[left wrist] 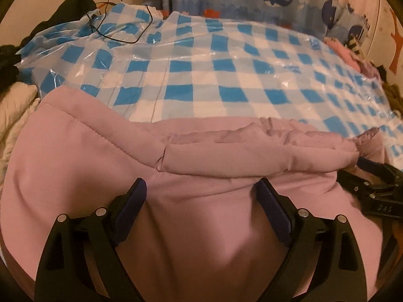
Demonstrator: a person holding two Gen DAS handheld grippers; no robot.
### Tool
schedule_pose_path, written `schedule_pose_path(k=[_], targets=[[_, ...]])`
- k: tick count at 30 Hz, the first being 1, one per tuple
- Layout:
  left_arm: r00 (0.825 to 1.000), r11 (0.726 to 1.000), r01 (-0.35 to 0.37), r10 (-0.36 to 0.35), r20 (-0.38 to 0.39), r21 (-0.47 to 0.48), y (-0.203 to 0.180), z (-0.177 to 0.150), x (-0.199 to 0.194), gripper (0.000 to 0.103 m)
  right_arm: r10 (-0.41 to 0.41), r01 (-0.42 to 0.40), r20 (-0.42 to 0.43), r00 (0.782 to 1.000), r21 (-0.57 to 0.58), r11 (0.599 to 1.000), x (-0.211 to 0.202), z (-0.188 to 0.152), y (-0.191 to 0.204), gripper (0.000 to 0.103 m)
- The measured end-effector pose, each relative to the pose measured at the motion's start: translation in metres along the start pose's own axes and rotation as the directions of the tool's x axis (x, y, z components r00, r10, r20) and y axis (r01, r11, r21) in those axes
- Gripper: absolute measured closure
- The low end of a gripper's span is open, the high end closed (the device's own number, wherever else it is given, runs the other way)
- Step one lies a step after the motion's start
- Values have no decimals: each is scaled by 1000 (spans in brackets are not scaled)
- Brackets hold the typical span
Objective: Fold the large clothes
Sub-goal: 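Open both grippers and release the folded jacket onto the bed, then smooth the folded jacket flat with both open grippers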
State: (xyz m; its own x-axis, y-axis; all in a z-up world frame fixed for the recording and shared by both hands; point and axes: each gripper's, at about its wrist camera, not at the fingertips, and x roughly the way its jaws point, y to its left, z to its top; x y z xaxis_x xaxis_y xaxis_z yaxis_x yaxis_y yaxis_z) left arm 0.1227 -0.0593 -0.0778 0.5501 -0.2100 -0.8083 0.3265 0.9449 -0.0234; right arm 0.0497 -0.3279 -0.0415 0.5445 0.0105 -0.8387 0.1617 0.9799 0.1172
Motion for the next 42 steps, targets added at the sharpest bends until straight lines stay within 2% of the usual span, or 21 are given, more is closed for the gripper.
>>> schedule_pose_path(k=[3,6,9,11,13,15,20,25,26,28,30,32,34,37,42], targets=[[1000,1000,-26,26,-4,8,-1,2,-13,17,19,-19,-12,1000,-1,1000,-10,1,0,9],[988,994,-95,88,129,53,-2,5,-50,17,69,-73,115,991,27,997,-46,6,-3,9],[973,982,-153,131,189,107,-7,9,-58,17,71,-77,186,980,25,997,-62,20,-1,8],[973,978,-168,145,182,121,-6,7,-49,17,49,-52,163,986,18,998,-51,28,-1,8],[979,982,-152,134,157,110,-2,3,-39,17,4,-6,98,995,24,1000,-25,25,-7,8],[983,989,-116,102,150,87,3,-1,-33,17,36,-39,48,998,66,997,-3,18,-17,8],[981,993,-93,79,175,76,4,-9,-25,17,61,-65,50,997,86,994,10,11,-23,7],[976,989,-119,101,192,86,1,-17,-22,17,44,-48,51,998,87,995,-2,17,-19,8],[976,989,-122,104,192,86,2,-18,-22,17,34,-41,90,995,76,996,-15,21,-13,8],[976,989,-120,102,194,84,2,-19,-22,17,69,-75,161,985,36,996,-37,31,6,8],[975,989,-122,103,198,84,2,-20,-23,17,100,-96,189,977,-32,995,-49,41,36,8],[975,989,-120,102,198,81,3,-21,-23,17,115,-103,163,980,-77,992,-42,47,58,8],[975,990,-114,97,199,78,3,-21,-23,17,96,-83,127,987,-105,991,-21,46,74,8],[976,993,-96,80,203,73,4,-21,-26,17,65,-64,21,998,-71,995,26,27,69,7],[971,993,-88,68,227,79,2,-25,-29,17,74,-71,43,996,-63,995,31,19,67,7]])
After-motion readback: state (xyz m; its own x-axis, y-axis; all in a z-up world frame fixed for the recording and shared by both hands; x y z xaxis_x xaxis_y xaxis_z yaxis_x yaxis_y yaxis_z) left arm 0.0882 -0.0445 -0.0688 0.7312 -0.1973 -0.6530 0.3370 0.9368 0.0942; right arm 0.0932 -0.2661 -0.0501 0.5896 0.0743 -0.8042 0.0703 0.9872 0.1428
